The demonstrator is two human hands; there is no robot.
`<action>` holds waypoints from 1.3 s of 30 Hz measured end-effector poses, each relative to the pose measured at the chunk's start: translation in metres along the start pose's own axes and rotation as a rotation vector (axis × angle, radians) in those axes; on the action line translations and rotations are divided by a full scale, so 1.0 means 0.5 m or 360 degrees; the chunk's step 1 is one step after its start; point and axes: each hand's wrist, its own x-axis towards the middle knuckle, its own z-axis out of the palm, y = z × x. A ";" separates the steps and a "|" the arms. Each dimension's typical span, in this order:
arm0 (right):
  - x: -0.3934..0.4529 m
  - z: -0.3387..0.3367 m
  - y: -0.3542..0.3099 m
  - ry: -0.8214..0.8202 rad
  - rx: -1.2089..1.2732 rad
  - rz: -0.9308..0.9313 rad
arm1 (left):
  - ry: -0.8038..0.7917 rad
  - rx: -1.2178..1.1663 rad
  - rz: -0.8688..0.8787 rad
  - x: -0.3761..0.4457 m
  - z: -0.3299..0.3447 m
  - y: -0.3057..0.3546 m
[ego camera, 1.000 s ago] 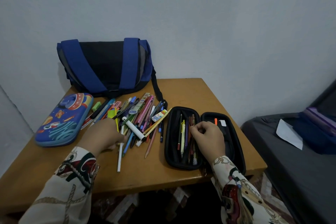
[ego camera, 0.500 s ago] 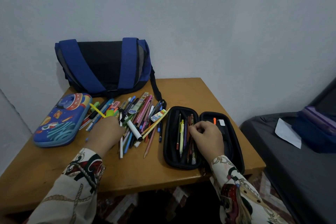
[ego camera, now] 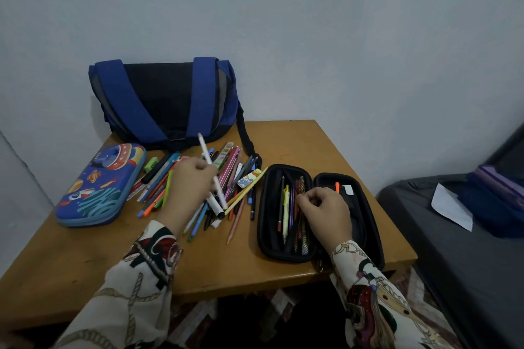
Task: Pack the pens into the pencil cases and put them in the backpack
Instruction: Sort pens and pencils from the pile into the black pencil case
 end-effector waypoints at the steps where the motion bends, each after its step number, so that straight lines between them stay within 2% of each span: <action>1: 0.000 0.000 -0.001 0.0000 -0.0002 0.0004 | -0.0104 -0.0121 -0.0043 -0.007 0.018 0.009; 4: 0.000 -0.001 -0.002 0.0004 0.0008 0.0004 | -0.0348 -0.0187 -0.0072 -0.028 0.080 0.023; 8: -0.001 -0.001 -0.001 0.0018 0.0006 -0.0007 | -0.0478 0.0261 0.0047 -0.038 0.148 0.023; 17: -0.003 -0.002 -0.002 0.0040 0.0020 -0.0060 | -0.0483 0.1072 0.0509 -0.052 0.196 0.025; 25: -0.001 -0.001 -0.002 0.0039 0.0009 -0.0061 | -0.0640 0.1311 0.0812 -0.081 0.203 0.027; 29: 0.001 0.000 -0.002 0.0032 0.0018 -0.0046 | -0.0562 0.1585 0.0960 -0.092 0.192 0.012; 31: -0.001 -0.001 -0.003 0.0034 0.0013 -0.0052 | -0.0561 0.1637 0.0942 -0.092 0.190 0.004; 36: -0.002 -0.003 -0.003 0.0038 0.0000 -0.0064 | -0.0513 0.1413 0.0746 -0.093 0.184 0.016; 39: 0.000 -0.002 -0.002 0.0041 0.0006 -0.0060 | -0.0470 0.1474 0.0647 -0.092 0.181 0.021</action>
